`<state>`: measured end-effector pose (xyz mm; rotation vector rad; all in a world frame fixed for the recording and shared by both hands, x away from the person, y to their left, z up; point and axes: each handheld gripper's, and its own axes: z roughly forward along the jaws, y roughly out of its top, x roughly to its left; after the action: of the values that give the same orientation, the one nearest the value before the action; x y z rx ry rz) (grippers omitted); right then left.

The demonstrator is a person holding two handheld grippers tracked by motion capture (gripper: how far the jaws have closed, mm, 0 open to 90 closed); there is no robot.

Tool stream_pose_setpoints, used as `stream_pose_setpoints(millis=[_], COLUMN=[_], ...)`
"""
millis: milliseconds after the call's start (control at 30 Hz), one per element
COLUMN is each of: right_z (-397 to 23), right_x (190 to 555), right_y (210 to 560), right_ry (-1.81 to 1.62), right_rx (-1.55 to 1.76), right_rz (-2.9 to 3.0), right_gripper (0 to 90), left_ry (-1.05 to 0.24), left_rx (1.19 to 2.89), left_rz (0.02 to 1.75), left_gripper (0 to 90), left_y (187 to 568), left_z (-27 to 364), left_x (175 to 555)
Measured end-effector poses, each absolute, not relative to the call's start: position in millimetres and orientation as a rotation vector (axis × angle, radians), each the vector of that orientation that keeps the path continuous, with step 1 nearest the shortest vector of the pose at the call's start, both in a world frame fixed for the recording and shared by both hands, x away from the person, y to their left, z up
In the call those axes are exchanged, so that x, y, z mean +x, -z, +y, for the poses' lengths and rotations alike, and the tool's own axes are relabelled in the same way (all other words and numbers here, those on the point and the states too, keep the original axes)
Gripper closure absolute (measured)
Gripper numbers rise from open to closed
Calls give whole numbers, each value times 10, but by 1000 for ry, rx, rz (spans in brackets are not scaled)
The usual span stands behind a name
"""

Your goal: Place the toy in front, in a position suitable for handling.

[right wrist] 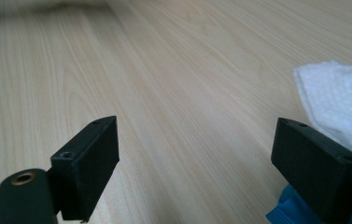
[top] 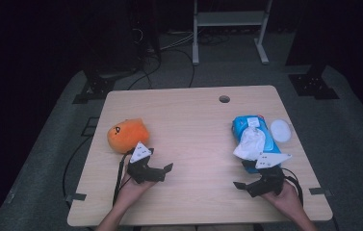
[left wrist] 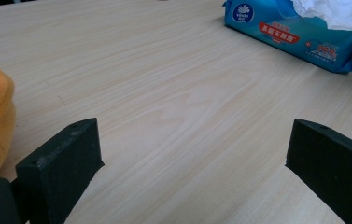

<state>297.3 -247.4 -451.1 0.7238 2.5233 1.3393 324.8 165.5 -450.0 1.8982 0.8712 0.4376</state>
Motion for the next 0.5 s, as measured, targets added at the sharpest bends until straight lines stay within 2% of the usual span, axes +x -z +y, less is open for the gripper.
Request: stream_pose_setpoints(millis=[500], right_z=[-2514], right_x=[2981], right_y=[4515], right_ry=[-1358], right_rx=[755], right_rz=[2517], right_gripper=[141], left_ry=[-454], left_rx=[1862], left_rz=[809], left_gripper=[40], left_y=[4265], left_z=[1863], left_x=[3330])
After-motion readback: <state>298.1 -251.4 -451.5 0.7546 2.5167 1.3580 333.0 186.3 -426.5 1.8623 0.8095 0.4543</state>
